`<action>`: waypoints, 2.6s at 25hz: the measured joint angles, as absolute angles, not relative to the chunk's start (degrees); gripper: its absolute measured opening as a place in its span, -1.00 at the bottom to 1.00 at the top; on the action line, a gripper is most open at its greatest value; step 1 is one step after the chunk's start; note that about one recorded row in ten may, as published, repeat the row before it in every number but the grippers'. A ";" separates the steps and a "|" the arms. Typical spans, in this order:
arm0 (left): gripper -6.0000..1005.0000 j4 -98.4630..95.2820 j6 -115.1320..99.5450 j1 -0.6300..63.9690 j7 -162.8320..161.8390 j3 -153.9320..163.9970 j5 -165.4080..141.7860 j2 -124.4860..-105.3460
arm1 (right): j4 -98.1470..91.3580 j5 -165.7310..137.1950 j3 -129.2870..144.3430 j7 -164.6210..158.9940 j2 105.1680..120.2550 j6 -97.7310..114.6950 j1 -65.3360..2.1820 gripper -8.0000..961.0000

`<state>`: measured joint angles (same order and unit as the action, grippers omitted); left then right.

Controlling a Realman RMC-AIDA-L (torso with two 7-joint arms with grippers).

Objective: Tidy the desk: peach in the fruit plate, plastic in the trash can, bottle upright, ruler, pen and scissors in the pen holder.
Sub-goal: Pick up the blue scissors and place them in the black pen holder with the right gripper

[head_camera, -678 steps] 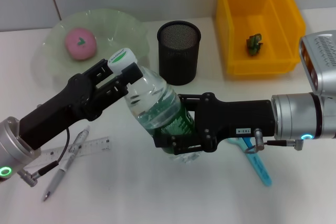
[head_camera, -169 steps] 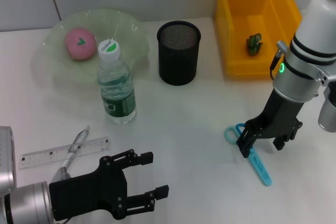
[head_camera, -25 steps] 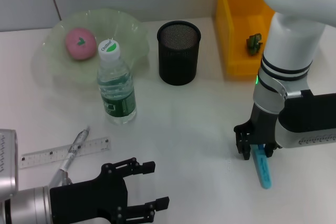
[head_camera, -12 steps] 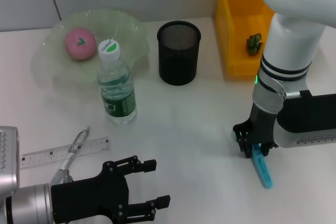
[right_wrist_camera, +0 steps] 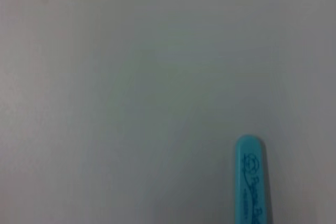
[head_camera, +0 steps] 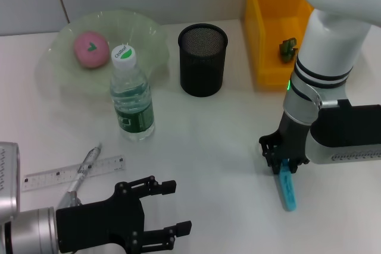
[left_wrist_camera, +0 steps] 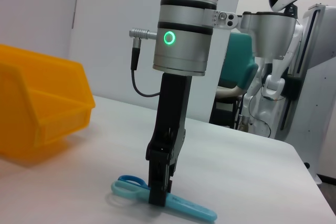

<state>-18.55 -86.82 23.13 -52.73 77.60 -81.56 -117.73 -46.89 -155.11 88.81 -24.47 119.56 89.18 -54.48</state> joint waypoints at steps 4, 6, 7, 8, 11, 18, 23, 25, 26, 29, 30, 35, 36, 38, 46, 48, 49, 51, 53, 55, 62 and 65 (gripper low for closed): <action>0.57 -18.57 -87.03 23.03 -52.74 77.14 -81.56 -117.69 | -50.03 -154.32 88.56 -26.24 119.63 90.27 -53.31 -0.51; 0.57 -18.62 -87.30 22.69 -52.62 76.65 -81.48 -117.69 | -52.46 -153.02 88.31 -27.50 119.61 91.55 -52.47 -0.51; 0.57 -18.62 -87.44 22.51 -52.46 76.37 -81.42 -117.67 | -53.82 -152.36 88.09 -28.28 119.51 92.27 -52.06 -0.51; 0.57 -18.66 -87.63 22.26 -51.94 75.95 -81.39 -117.65 | -55.22 -151.86 87.78 -29.13 119.50 93.04 -51.52 -0.51; 0.57 -19.00 -88.23 21.60 -49.85 75.09 -81.35 -117.61 | -59.82 -150.27 86.96 -32.28 119.55 94.38 -49.49 -0.51; 0.57 -20.10 -89.10 20.81 -48.15 73.60 -81.25 -117.31 | -71.00 -141.12 85.43 -41.57 119.23 94.97 -43.04 -0.51; 0.57 -20.41 -90.18 19.68 -44.94 70.83 -81.24 -117.20 | -75.93 -133.08 82.19 -50.59 119.32 92.22 -39.57 -0.51; 0.57 -20.86 -91.17 18.77 -43.92 69.25 -81.23 -117.17 | -77.70 -130.02 80.92 -53.27 119.32 90.62 -37.77 -0.51; 0.57 -21.11 -91.57 18.35 -43.78 68.64 -81.23 -117.16 | -78.39 -128.45 80.31 -54.61 119.33 89.42 -36.79 -0.51; 0.57 -22.33 -93.15 16.62 -42.90 67.44 -81.34 -117.31 | -80.24 -124.11 79.04 -58.30 119.34 85.98 -33.72 -0.51; 0.57 -22.68 -93.52 16.11 -42.61 67.33 -81.38 -117.40 | -80.74 -122.98 78.71 -59.38 119.32 85.22 -32.75 -0.50; 0.57 -23.11 -95.20 14.20 -42.28 67.17 -81.21 -117.55 | -83.14 -116.00 75.81 -63.07 119.35 83.15 -27.66 -0.50; 0.57 -23.13 -95.49 13.90 -42.25 67.10 -81.15 -117.53 | -83.42 -114.07 74.91 -63.42 119.36 82.53 -26.63 -0.50; 0.57 -23.19 -95.84 13.44 -42.21 66.92 -81.09 -117.51 | -82.79 -109.19 72.33 -63.95 119.34 81.22 -25.20 -0.49; 0.57 -23.49 -96.88 13.50 -42.18 66.31 -81.09 -117.49 | -72.88 -92.89 57.18 -64.26 119.18 77.48 -24.47 -0.48; 0.57 -23.75 -97.34 14.01 -42.52 66.15 -81.09 -117.36 | -70.74 -89.74 53.87 -64.30 119.00 77.52 -24.70 -0.48; 0.57 -23.75 -97.34 14.01 -42.52 66.15 -81.09 -117.36 | -69.81 -88.43 52.63 -64.38 118.96 77.60 -24.78 -0.48; 0.57 -23.81 -97.76 14.46 -42.82 65.81 -81.09 -117.20 | -68.24 -85.80 51.84 -64.57 119.01 77.22 -24.69 -0.47; 0.57 -23.81 -97.76 14.46 -42.82 65.81 -81.09 -117.20 | -65.72 -82.37 52.14 -64.90 119.15 76.96 -24.52 -0.47; 0.57 -24.10 -100.08 15.32 -42.93 63.41 -81.30 -116.59 | -63.01 -78.80 52.41 -66.29 119.17 76.90 -24.59 -0.47; 0.57 -25.09 -100.46 14.93 -42.80 63.18 -81.31 -116.35 | -59.34 -73.96 52.15 -79.14 119.02 77.68 -24.53 -0.46; 0.57 -25.12 -100.46 14.89 -42.58 63.15 -81.33 -116.30 | -58.37 -74.09 51.92 -82.82 118.99 78.88 -24.09 -0.45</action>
<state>-25.12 -100.46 14.89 -42.58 63.15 -81.33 -116.30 -58.37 -74.09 51.92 -82.83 118.99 78.88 -24.09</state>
